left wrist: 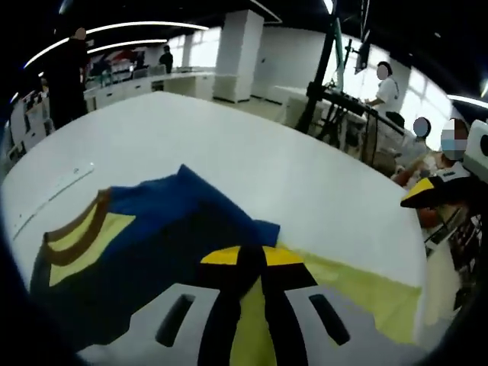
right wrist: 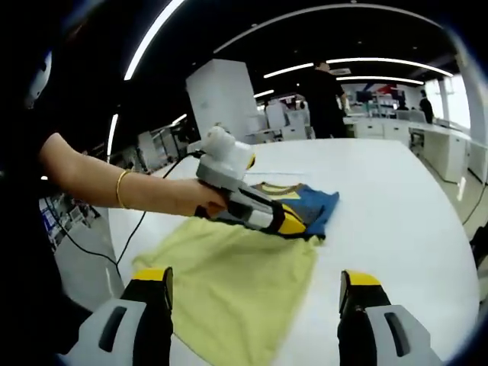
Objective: Fold the garment on the visible template until the final outline fits inside the template.
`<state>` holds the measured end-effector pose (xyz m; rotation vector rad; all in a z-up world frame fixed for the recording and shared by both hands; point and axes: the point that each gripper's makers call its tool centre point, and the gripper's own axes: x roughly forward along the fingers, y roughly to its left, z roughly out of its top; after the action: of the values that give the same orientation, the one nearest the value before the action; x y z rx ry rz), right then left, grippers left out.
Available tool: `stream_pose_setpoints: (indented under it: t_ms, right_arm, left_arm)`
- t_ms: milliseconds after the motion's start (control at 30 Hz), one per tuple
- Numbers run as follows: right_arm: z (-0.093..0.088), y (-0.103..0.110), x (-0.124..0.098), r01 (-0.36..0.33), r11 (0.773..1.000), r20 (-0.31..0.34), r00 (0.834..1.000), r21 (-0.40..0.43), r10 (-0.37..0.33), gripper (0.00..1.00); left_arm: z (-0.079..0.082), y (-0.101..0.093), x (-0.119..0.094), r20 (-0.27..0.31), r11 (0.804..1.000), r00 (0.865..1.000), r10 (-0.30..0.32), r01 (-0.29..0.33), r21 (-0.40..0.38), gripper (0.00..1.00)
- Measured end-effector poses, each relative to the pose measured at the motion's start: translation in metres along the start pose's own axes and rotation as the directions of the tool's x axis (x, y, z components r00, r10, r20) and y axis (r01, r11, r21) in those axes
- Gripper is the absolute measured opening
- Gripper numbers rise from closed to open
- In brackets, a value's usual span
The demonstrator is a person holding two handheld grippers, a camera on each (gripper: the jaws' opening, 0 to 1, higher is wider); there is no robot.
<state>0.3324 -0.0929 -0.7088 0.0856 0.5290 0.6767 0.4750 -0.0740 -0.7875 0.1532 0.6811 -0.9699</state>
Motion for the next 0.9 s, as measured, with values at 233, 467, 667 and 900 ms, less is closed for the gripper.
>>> stream_pose_setpoints:
  t_ms: [233,467,667,900]
  right_arm:
    - [-0.004,-0.001,-0.001,-0.004,1.000,-0.010,1.000,0.003,0.004,0.91]
    - [-0.003,0.003,-0.001,-0.022,1.000,-0.025,0.999,-0.009,0.022,0.94]
    - [0.006,0.012,-0.002,-0.071,0.997,-0.027,0.997,-0.020,0.070,0.97]
    - [0.012,0.028,0.000,-0.147,0.987,-0.068,0.987,-0.061,0.143,0.99]
  left_arm:
    - [0.002,-0.009,0.002,0.008,0.999,1.000,-0.025,0.025,0.039,0.24]
    - [0.009,-0.012,-0.007,0.052,0.996,0.998,-0.042,0.038,0.081,0.52]
    - [0.018,-0.013,-0.022,0.120,0.994,0.991,-0.057,0.045,0.097,0.77]
    - [0.015,-0.011,-0.052,0.143,0.991,0.988,-0.058,0.039,0.127,0.94]
